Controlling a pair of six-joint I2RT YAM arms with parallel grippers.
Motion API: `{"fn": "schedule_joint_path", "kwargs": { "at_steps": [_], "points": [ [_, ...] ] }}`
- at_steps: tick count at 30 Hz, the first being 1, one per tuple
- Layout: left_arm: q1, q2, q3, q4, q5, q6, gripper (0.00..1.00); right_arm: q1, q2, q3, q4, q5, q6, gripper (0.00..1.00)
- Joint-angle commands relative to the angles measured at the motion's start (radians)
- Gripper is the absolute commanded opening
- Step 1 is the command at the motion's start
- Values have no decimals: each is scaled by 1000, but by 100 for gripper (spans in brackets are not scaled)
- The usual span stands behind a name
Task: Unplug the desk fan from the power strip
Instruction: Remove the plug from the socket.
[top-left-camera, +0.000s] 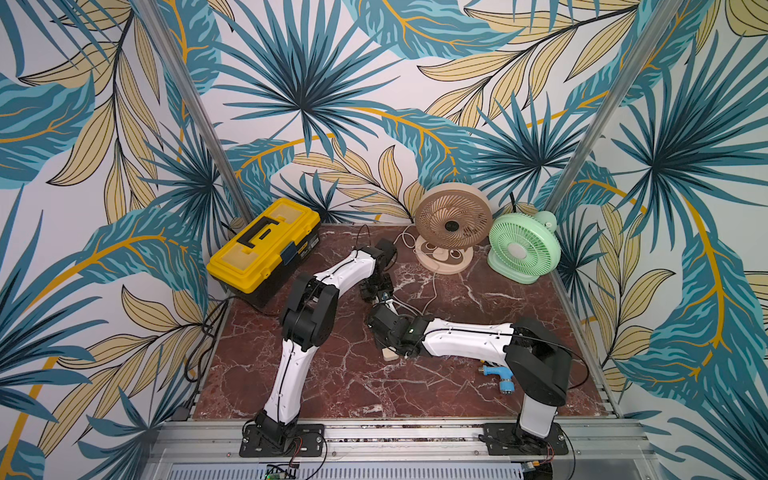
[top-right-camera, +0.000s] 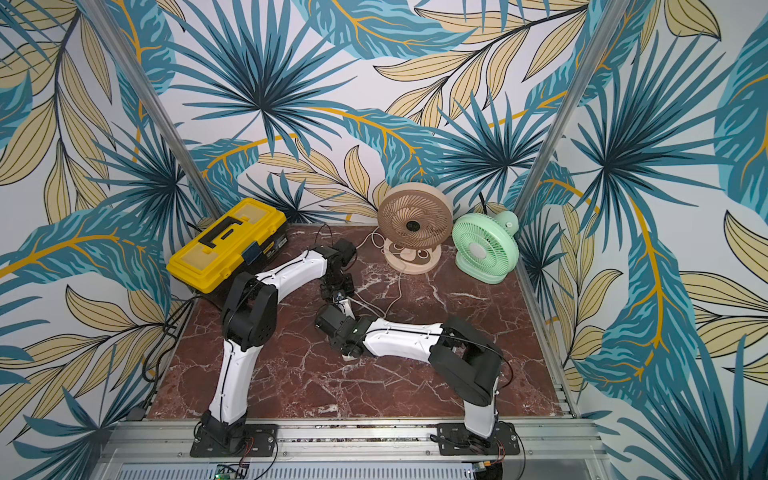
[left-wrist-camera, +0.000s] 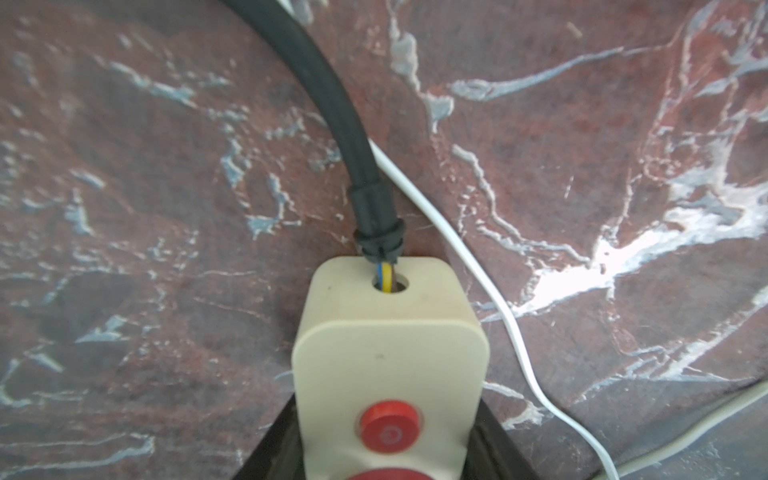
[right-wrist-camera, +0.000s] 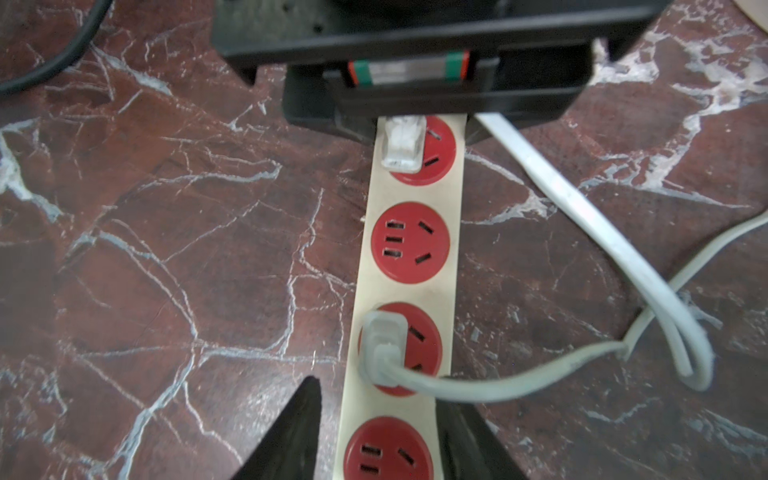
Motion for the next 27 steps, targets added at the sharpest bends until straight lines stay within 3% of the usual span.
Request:
{"fn": "schedule_joint_path", "kwargs": {
  "at_steps": [1,9,12,27],
  "points": [
    [0,69,-47,-2,-28,-5,0,3,29,11,22,48,-15,46],
    [0,77,-46,0,-23,-4,0,-9,67,55,-9,43,-24,41],
    [1,77,-47,-1,-24,-4,0,-18,68,67,-32,26,-27,35],
    [1,82,-45,-3,-26,-3,0,-51,146,211,-223,-35,-55,34]
  ]
}}
